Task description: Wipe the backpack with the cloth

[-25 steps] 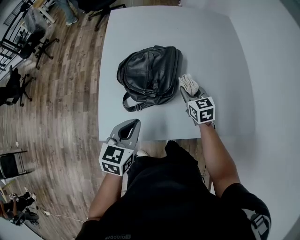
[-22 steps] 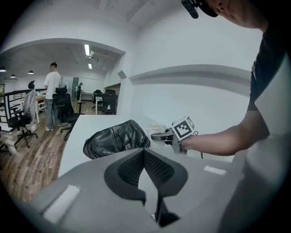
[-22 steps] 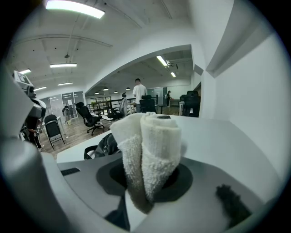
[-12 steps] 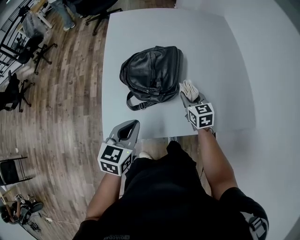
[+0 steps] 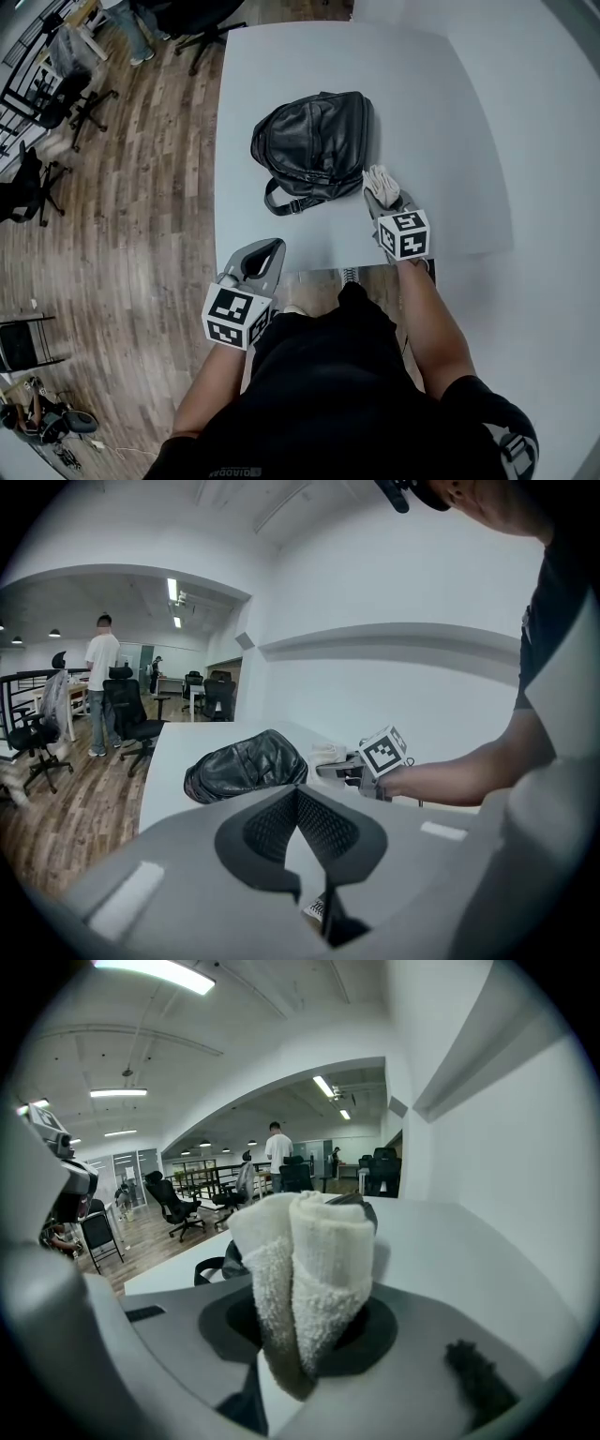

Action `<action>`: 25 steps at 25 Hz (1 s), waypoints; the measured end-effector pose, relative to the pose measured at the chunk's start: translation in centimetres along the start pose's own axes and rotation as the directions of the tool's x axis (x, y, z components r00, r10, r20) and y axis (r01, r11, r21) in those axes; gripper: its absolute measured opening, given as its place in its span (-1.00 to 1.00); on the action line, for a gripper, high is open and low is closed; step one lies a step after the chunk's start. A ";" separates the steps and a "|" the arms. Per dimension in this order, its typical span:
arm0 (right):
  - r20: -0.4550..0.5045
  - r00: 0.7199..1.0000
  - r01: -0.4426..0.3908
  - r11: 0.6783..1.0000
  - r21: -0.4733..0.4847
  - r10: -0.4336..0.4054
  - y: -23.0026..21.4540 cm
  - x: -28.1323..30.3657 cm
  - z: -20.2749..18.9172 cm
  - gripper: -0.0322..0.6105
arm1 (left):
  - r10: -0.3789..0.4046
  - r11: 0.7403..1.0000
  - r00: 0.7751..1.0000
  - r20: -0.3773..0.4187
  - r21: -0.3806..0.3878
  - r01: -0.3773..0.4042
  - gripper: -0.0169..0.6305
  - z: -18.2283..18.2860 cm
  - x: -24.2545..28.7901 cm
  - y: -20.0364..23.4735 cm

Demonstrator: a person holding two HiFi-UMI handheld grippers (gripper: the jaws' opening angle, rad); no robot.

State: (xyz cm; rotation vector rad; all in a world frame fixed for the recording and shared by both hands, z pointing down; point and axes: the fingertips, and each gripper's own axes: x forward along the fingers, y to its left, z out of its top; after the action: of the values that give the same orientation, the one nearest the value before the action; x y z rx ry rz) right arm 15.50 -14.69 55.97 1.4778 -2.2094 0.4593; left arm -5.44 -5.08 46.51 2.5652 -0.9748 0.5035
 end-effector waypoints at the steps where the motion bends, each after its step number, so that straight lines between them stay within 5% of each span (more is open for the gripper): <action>1: 0.001 1.000 0.000 1.000 0.000 0.000 0.3 0.0 0.0 -0.58 | 0.001 1.000 1.000 0.005 -0.005 -0.001 -0.93 0.0 -0.3 0.1; 25: 0.022 0.999 0.028 0.999 -0.027 -0.027 4.7 -0.2 1.0 -0.58 | 0.019 1.000 0.998 0.062 -0.009 -0.018 -0.93 -1.7 -5.6 2.0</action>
State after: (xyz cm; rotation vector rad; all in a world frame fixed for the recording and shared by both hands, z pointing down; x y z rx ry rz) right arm 11.02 -13.27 54.89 1.5039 -2.2004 0.4038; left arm -11.07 -2.55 45.87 2.5805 -1.0200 0.4266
